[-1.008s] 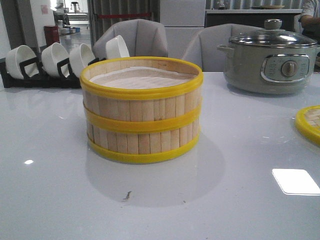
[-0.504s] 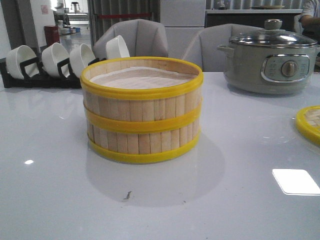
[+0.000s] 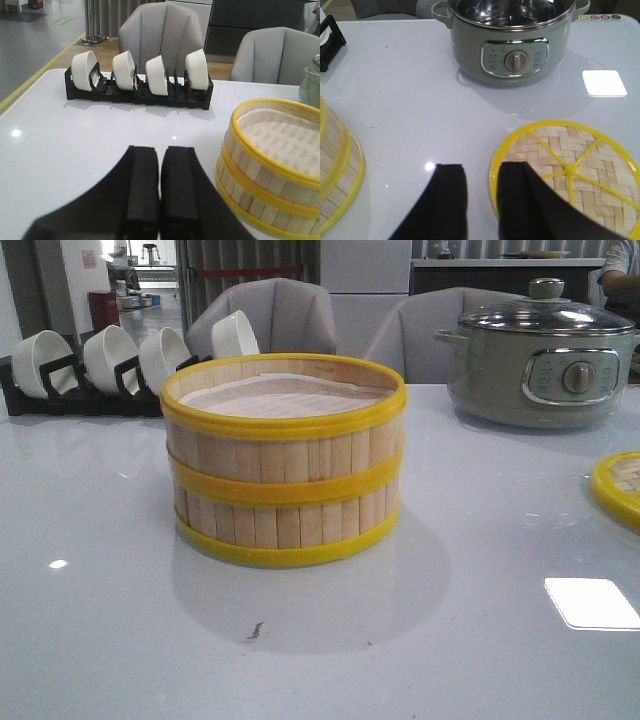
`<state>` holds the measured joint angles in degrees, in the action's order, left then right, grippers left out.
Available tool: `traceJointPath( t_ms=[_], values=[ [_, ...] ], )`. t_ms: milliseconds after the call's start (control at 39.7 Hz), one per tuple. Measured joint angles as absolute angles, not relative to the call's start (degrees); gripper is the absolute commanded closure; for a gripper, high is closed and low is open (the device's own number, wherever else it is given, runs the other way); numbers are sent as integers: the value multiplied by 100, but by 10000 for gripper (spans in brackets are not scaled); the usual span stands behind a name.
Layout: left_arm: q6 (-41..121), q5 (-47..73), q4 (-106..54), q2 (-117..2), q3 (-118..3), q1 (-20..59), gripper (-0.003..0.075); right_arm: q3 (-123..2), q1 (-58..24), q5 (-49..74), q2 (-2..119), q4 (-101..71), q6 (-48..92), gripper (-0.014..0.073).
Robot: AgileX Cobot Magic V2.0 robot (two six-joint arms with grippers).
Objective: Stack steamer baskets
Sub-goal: 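Move the right gripper above the yellow-framed bamboo lid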
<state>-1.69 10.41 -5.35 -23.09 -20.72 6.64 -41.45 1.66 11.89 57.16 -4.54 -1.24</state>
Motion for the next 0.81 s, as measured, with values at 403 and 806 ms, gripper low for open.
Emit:
traceJointPath(
  t_ms=[403,806],
  values=[
    [-169,1054,-535,-2309,-2072,664,625,-4145,166,1838,5740,-454,-124,470],
    [-169,1067,-535,-2309,-2072,664,625,-4193,166,2226,6105,0,-124,181]
  ],
)
